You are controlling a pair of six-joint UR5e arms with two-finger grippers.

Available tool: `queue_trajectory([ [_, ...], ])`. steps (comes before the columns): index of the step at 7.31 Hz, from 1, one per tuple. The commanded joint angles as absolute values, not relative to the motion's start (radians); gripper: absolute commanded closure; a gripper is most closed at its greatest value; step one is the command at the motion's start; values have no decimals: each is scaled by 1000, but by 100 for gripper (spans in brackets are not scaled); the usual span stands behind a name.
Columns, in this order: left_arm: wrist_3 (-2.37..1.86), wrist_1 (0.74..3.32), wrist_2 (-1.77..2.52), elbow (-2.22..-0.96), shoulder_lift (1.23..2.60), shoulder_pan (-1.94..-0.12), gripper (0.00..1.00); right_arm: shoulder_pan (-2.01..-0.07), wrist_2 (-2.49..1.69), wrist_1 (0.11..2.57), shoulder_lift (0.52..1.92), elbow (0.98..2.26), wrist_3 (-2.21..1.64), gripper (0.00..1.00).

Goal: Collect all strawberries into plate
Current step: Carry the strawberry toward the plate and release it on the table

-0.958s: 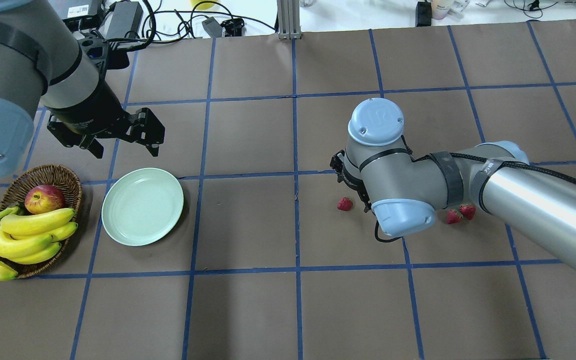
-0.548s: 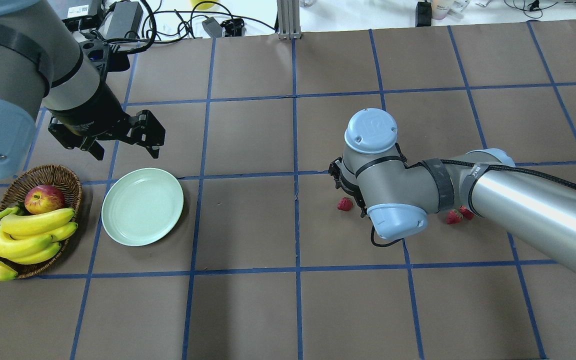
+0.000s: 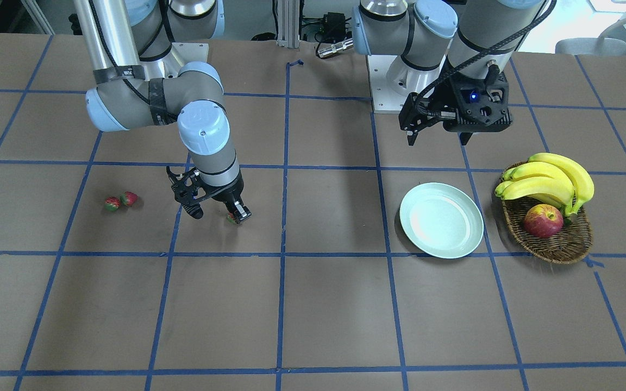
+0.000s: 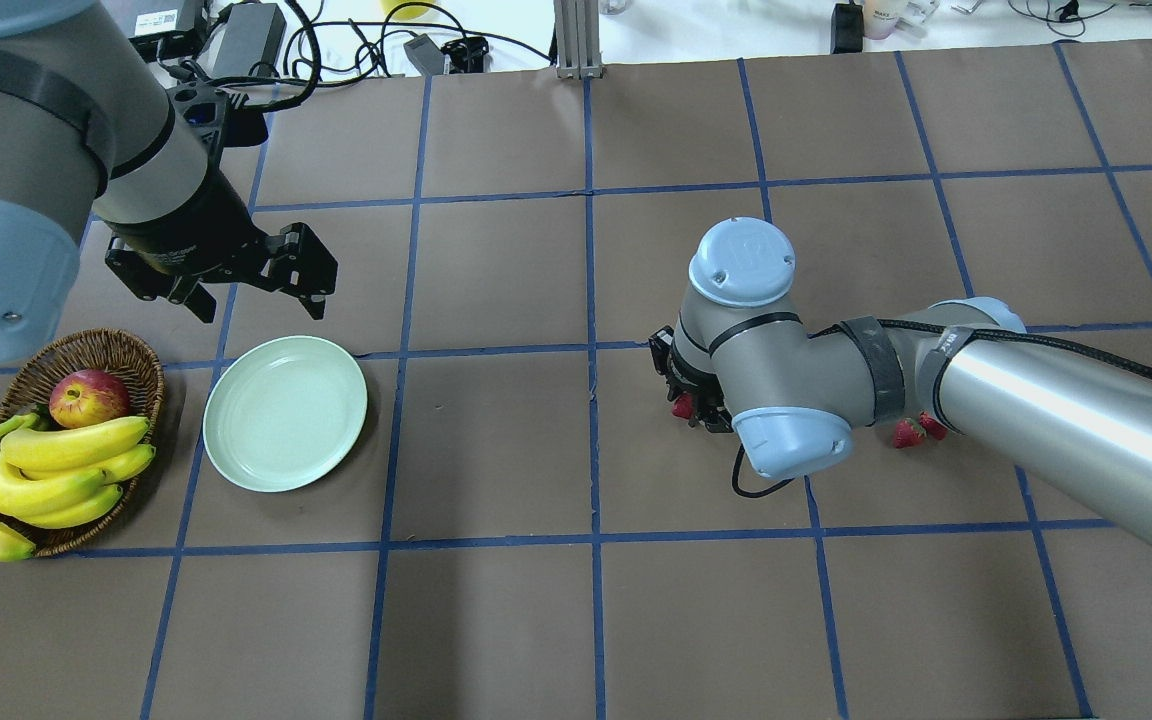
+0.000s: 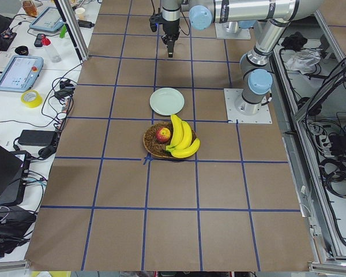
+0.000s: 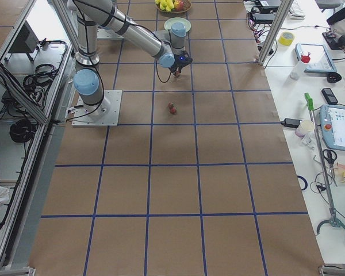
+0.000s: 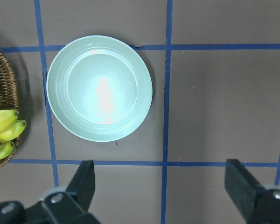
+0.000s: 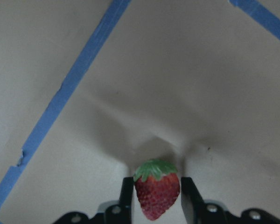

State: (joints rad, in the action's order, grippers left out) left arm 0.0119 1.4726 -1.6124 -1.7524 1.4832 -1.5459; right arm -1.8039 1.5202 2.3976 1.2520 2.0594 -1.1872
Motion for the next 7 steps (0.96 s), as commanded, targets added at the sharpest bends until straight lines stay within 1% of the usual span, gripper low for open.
queue_trajectory([
  [1,11,1473,-1611,-1753,1483,-1546,0,-1804,1520,2398,1255,2056,-1140,80],
  [2,9,1471,-1608,-1753,1483,-1546,0,-1809,1517,2401,1259,2042,-1123,89],
  [3,9,1473,-1606,-1753,1480,-1548,0,-1837,1514,2375,1279,1989,-1123,92],
  [4,3,1471,-1603,-1753,1480,-1549,0,-1930,1513,2326,1270,1915,-1094,92],
  [5,8,1473,-1605,-1752,1476,-1549,0,-2027,1506,2313,1249,1884,-986,92],
  [6,11,1473,-1611,-1747,1474,-1549,0,-2083,1455,2348,1223,1878,-926,92],
  [7,9,1473,-1611,-1749,1468,-1549,0,-2121,1421,2458,1168,1878,-913,93],
])
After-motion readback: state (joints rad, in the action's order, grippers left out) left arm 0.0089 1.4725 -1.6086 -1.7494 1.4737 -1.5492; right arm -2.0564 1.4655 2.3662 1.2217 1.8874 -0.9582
